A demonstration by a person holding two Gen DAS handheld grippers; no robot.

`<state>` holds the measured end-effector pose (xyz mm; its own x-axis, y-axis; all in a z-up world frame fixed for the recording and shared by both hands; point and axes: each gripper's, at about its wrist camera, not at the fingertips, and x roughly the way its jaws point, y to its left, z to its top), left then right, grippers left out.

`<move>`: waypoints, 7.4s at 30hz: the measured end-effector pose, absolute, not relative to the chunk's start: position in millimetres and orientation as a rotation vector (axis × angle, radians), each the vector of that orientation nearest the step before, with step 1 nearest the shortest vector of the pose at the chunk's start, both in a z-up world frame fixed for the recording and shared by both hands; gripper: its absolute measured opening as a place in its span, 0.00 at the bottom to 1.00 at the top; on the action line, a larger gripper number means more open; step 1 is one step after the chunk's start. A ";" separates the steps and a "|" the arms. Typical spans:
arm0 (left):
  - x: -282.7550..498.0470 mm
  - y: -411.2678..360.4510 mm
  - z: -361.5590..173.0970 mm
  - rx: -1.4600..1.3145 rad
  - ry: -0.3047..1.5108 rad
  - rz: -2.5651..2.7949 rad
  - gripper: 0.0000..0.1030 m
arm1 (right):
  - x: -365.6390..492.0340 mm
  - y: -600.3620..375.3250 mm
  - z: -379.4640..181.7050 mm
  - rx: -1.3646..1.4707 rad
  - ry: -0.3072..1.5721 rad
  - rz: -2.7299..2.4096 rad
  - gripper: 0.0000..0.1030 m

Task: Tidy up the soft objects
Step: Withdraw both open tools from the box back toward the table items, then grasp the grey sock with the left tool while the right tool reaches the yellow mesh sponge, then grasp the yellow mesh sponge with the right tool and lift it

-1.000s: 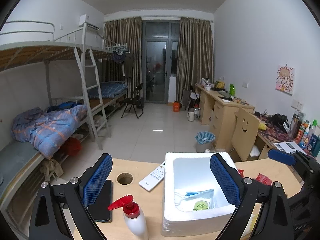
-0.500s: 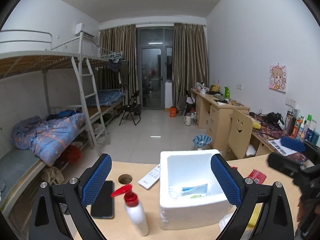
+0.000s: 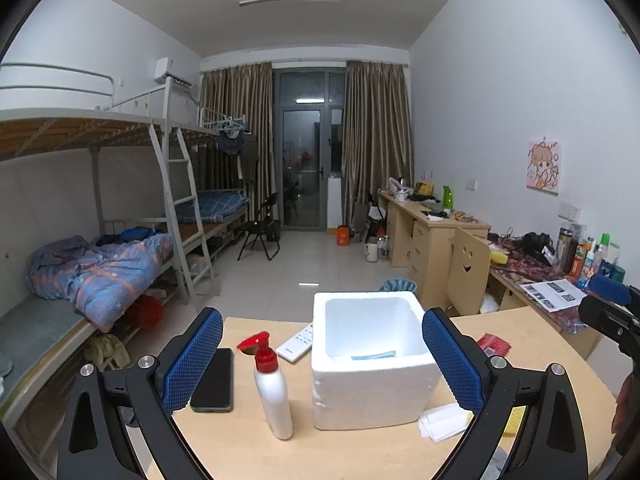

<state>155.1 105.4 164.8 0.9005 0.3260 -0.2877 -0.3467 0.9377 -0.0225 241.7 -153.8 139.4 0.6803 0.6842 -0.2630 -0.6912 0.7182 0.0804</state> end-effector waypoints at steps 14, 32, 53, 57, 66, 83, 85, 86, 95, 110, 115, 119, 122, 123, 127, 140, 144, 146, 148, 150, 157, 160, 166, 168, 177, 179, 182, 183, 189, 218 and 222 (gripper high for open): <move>118.5 72.0 135.5 -0.064 0.260 0.282 1.00 | 209.0 -192.2 113.4 -0.001 0.244 0.717 1.00; 74.6 51.8 62.5 -0.138 0.234 0.174 1.00 | 184.4 -217.6 40.9 0.013 0.322 0.681 1.00; 134.0 14.7 11.9 -0.041 0.371 -0.003 1.00 | 219.0 -225.9 -0.7 0.017 0.470 0.602 1.00; 164.5 4.4 0.7 -0.032 0.440 -0.040 1.00 | 233.0 -225.6 -6.2 0.001 0.516 0.589 1.00; 212.8 -13.5 -20.4 -0.004 0.554 -0.097 1.00 | 266.1 -223.8 -19.6 -0.057 0.590 0.596 1.00; 273.9 -22.4 -61.8 -0.089 0.792 -0.131 0.76 | 317.6 -206.0 -37.4 -0.150 0.724 0.705 1.00; 276.8 -23.2 -65.6 -0.088 0.815 -0.135 0.68 | 320.4 -204.3 -40.5 -0.163 0.731 0.711 1.00; 277.8 -23.6 -67.2 -0.089 0.823 -0.136 0.62 | 320.7 -203.7 -41.6 -0.166 0.734 0.718 1.00; 285.5 -26.5 -81.8 -0.095 0.890 -0.146 0.33 | 327.5 -199.7 -45.4 -0.177 0.757 0.753 1.00; 280.2 -25.3 -78.1 -0.118 0.858 -0.184 0.15 | 336.5 -184.2 -53.0 -0.234 0.784 0.749 1.00; 276.6 -25.5 -76.5 -0.127 0.836 -0.195 0.15 | 338.7 -182.1 -57.5 -0.246 0.800 0.759 0.89; 275.6 -26.2 -76.3 -0.131 0.831 -0.205 0.15 | 336.6 -182.4 -56.1 -0.242 0.795 0.770 0.64; 276.3 -26.2 -76.7 -0.133 0.831 -0.202 0.15 | 333.5 -180.1 -56.5 -0.266 0.788 0.766 0.56; 275.2 -25.3 -76.3 -0.135 0.827 -0.202 0.15 | 331.7 -179.3 -56.3 -0.278 0.781 0.759 0.55; 272.6 -22.5 -74.4 -0.149 0.814 -0.203 0.15 | 323.4 -172.8 -54.0 -0.324 0.767 0.765 0.55; 260.3 -3.5 -67.1 -0.182 0.763 -0.176 0.15 | 326.3 -156.6 -67.0 -0.406 0.798 0.716 0.13; 257.2 -1.1 -66.0 -0.183 0.755 -0.182 0.15 | 331.2 -169.1 -62.7 -0.318 0.804 0.711 0.12; 255.4 0.8 -64.9 -0.188 0.746 -0.184 0.15 | 330.5 -172.2 -60.2 -0.291 0.800 0.709 0.12; 251.4 4.1 -63.4 -0.193 0.734 -0.184 0.15 | 327.9 -173.8 -54.8 -0.272 0.786 0.716 0.12; 249.5 9.0 -62.5 -0.202 0.727 -0.176 0.15 | 324.4 -178.1 -46.4 -0.235 0.774 0.742 0.10; 238.6 23.3 -54.3 -0.214 0.675 -0.146 0.15 | 303.7 -196.9 -1.0 -0.078 0.673 0.799 0.10; 233.0 25.1 -48.3 -0.195 0.652 -0.140 0.15 | 295.3 -199.6 10.4 -0.049 0.639 0.809 0.10; 224.3 33.2 -43.1 -0.191 0.641 -0.128 0.15 | 286.2 -171.5 -20.3 -0.228 0.743 0.806 0.39; 221.2 37.4 -41.5 -0.186 0.636 -0.113 0.15 | 282.3 -159.3 -35.9 -0.290 0.773 0.824 0.58; 206.2 55.6 -36.6 -0.198 0.615 -0.065 0.15 | 293.1 -138.1 -72.2 -0.381 0.837 0.780 0.58; 205.3 55.1 -36.9 -0.200 0.615 -0.067 0.15 | 293.0 -137.6 -74.4 -0.402 0.833 0.746 0.58; 203.9 56.4 -37.0 -0.202 0.613 -0.071 0.15 | 294.5 -137.9 -78.8 -0.393 0.850 0.750 0.58; 205.2 54.1 -36.8 -0.203 0.614 -0.073 0.15 | 295.1 -137.6 -80.3 -0.389 0.857 0.748 0.58; 203.9 55.1 -38.5 -0.211 0.615 -0.076 0.15 | 293.3 -136.4 -83.1 -0.383 0.843 0.724 0.58; 188.3 50.4 -31.9 -0.202 0.582 -0.072 0.15 | 292.6 -147.1 -81.7 -0.385 0.809 0.619 0.13; 185.6 50.4 -30.1 -0.203 0.578 -0.072 0.15 | 288.1 -154.3 -75.6 -0.330 0.789 0.613 0.12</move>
<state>185.6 50.4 -30.1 0.8356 -0.1246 -0.5350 0.0112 0.9776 -0.2103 288.1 -154.3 -75.6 0.5452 0.3877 -0.7432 -0.6245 0.7793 -0.0517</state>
